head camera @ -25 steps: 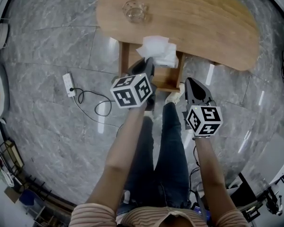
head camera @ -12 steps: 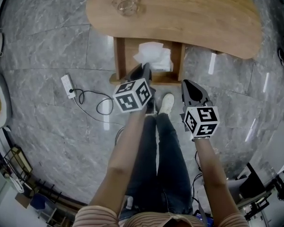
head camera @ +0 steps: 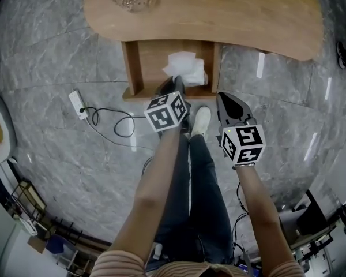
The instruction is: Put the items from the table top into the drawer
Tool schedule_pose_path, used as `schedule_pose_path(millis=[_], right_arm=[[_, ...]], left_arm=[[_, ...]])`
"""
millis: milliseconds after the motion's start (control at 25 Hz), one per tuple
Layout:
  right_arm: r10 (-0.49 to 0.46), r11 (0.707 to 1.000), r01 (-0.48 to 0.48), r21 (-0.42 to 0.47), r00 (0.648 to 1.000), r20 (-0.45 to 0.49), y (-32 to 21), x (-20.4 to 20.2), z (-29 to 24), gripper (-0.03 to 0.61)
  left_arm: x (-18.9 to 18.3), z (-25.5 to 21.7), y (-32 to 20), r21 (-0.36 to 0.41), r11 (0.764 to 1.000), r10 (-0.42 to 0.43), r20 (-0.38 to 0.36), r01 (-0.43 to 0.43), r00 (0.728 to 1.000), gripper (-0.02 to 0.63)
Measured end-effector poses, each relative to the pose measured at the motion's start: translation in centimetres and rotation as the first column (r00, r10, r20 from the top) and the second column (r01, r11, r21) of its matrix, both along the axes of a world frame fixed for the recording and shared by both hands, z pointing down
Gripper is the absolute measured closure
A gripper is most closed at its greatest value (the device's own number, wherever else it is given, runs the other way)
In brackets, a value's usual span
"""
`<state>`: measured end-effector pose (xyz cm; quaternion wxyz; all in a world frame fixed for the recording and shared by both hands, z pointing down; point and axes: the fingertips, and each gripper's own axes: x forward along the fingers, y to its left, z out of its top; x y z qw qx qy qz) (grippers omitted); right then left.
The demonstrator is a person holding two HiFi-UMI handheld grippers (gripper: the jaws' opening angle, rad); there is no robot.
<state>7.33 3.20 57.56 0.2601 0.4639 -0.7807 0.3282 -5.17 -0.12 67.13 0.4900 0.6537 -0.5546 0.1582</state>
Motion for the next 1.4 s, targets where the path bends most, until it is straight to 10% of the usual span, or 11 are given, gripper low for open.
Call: schedule_pose_path(millis=[1400], right_arm=[[-0.030, 0.997, 0.030, -0.077, 1.000, 0.010, 1.0, 1.9, 4.7, 0.571]], left_arm=[[2.1, 9.2, 0.6, -0.182, 0.982, 0.074, 0.138, -0.048, 0.988, 0.580]])
